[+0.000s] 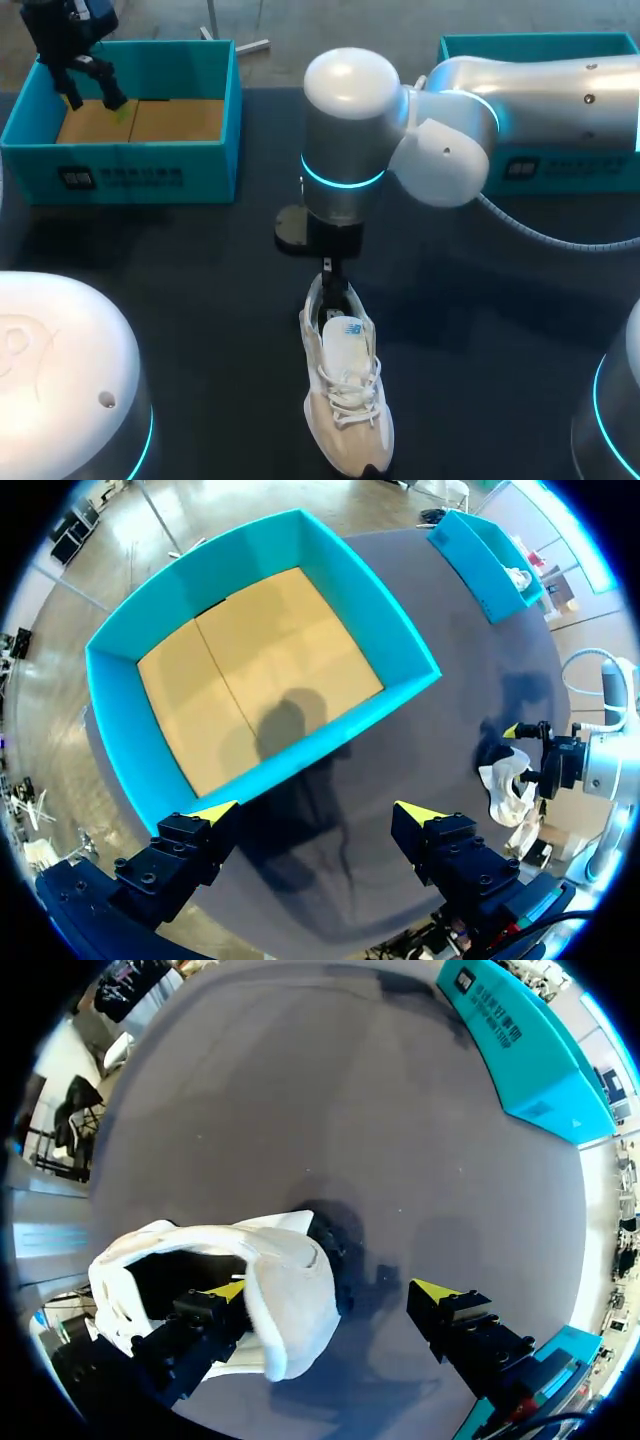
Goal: Take the shoe out of the shoebox, open the shoe tongue, remove and reinsert the insole, then place the shoe into the shoebox
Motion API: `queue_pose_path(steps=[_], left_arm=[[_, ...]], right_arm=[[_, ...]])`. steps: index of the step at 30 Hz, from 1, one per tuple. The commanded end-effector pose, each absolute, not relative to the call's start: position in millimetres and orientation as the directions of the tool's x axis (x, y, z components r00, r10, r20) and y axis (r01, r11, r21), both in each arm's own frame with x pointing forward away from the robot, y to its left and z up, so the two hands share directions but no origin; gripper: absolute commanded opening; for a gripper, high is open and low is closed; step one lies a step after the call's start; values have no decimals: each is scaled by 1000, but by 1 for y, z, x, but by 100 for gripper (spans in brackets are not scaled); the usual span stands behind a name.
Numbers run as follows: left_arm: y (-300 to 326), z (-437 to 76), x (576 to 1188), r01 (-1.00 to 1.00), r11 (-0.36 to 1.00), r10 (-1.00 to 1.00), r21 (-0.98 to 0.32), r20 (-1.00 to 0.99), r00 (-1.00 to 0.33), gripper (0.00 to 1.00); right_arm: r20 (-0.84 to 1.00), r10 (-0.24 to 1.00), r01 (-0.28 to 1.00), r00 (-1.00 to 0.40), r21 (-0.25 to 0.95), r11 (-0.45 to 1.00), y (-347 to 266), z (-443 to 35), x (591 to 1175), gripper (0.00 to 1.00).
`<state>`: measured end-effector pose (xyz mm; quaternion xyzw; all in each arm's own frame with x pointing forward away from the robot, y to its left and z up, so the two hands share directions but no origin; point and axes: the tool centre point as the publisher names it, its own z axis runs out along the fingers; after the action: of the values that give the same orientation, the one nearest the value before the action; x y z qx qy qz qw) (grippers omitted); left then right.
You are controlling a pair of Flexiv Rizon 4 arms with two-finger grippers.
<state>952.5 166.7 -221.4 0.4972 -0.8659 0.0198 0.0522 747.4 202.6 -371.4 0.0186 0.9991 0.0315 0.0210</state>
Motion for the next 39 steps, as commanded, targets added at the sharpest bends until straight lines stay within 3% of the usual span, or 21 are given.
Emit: queue_pose_path(steps=[1,5,6,7,8,9,10,39], left_arm=[[171,-224,957,-871,490,-868,31,115,-484,100],[175,-225,957,-880,474,-877,33,114,-468,100],[176,-225,957,-881,472,-878,33,114,-466,100],[176,-225,957,-883,467,-880,35,114,-461,100],[177,-225,957,-885,464,-882,36,115,-458,100],[178,-226,957,-886,461,-883,37,115,-455,100],[178,-226,957,-888,458,-885,38,115,-451,100],[196,-217,963,-924,368,-930,101,58,-364,100]], right_arm=[[-28,34,32,-999,53,998,206,-379,752,100],[-24,30,29,-999,47,998,206,-382,754,100],[-24,30,29,-999,49,998,206,-383,754,88],[-23,31,29,-999,50,998,206,-384,753,48],[-23,30,29,-999,51,998,207,-385,753,33],[-23,30,29,-999,51,998,207,-386,753,3],[-24,29,28,-999,51,998,207,-386,752,0],[-134,86,87,-987,-1,996,182,-342,760,0]])
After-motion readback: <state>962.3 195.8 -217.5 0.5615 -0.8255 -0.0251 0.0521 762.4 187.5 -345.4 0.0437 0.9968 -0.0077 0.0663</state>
